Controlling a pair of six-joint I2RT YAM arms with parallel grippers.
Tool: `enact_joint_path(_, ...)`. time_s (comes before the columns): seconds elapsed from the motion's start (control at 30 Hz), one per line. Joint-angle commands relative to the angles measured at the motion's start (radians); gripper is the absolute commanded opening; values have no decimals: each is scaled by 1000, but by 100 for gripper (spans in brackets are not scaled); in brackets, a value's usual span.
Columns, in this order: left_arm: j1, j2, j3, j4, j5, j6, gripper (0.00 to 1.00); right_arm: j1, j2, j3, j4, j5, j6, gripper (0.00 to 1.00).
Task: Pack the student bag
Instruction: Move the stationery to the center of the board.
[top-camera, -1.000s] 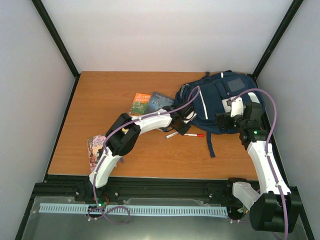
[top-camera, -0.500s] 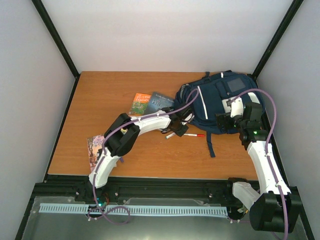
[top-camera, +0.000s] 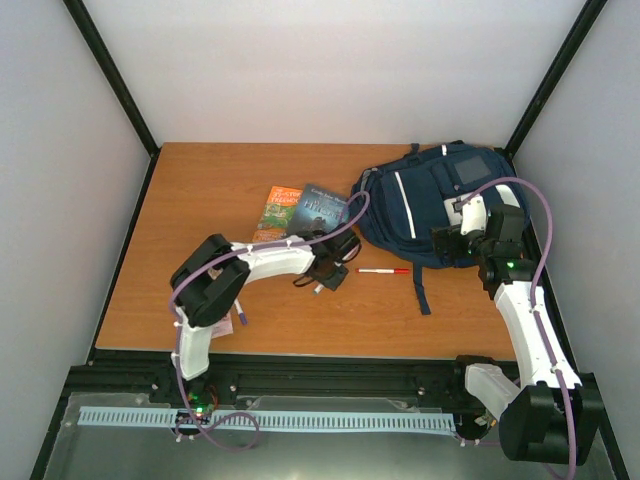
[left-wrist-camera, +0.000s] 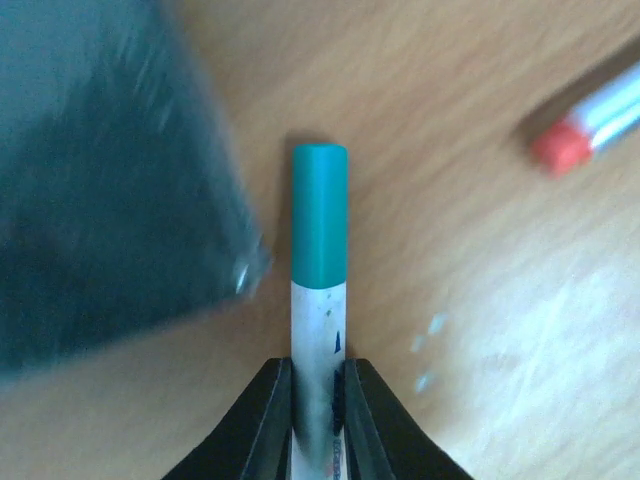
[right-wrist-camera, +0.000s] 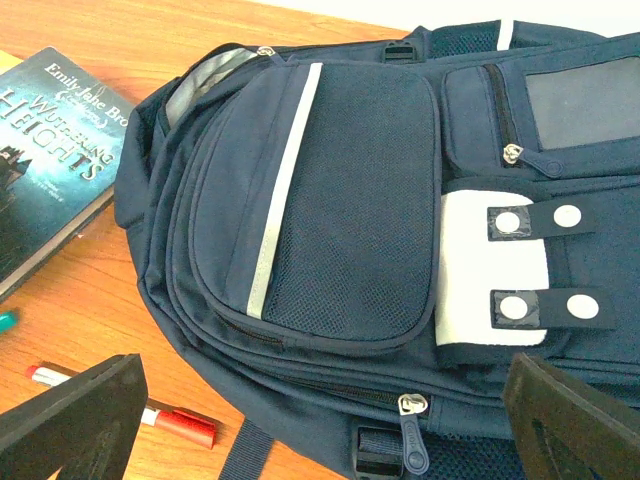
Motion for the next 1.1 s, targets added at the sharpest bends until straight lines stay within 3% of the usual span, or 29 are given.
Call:
enact_joint_path(0.0, 0, -87, -164, -38, -53, -116, 14, -8, 5, 1, 14, -11, -1, 100)
enact_joint_path(0.2, 19, -232, -375, -63, -104, -254, 15, -9, 10, 7, 6, -27, 5, 100)
enact_joint_path(0.33, 90, -368, -498, -55, -86, -298, 16, -8, 9, 7, 5, -33, 5, 100)
enact_joint_path(0.4, 101, -416, -505, -72, -98, -292, 22, -9, 7, 7, 3, -35, 4, 100)
enact_joint_path(0.6, 60, -530, -379, -55, 87, -127, 65, -8, 2, 7, 2, -42, 3, 100)
enact_joint_path(0.63, 48, -541, -359, -28, 126, -97, 68, -9, 3, 7, 2, -43, 2, 100)
enact_joint_path(0.77, 28, -477, -226, 60, 211, -11, 70, -8, 3, 7, 4, -40, 0, 100)
enact_joint_path(1.07, 13, -85, 135, 52, 254, 134, 62, -8, -2, -1, 14, -11, -3, 99)
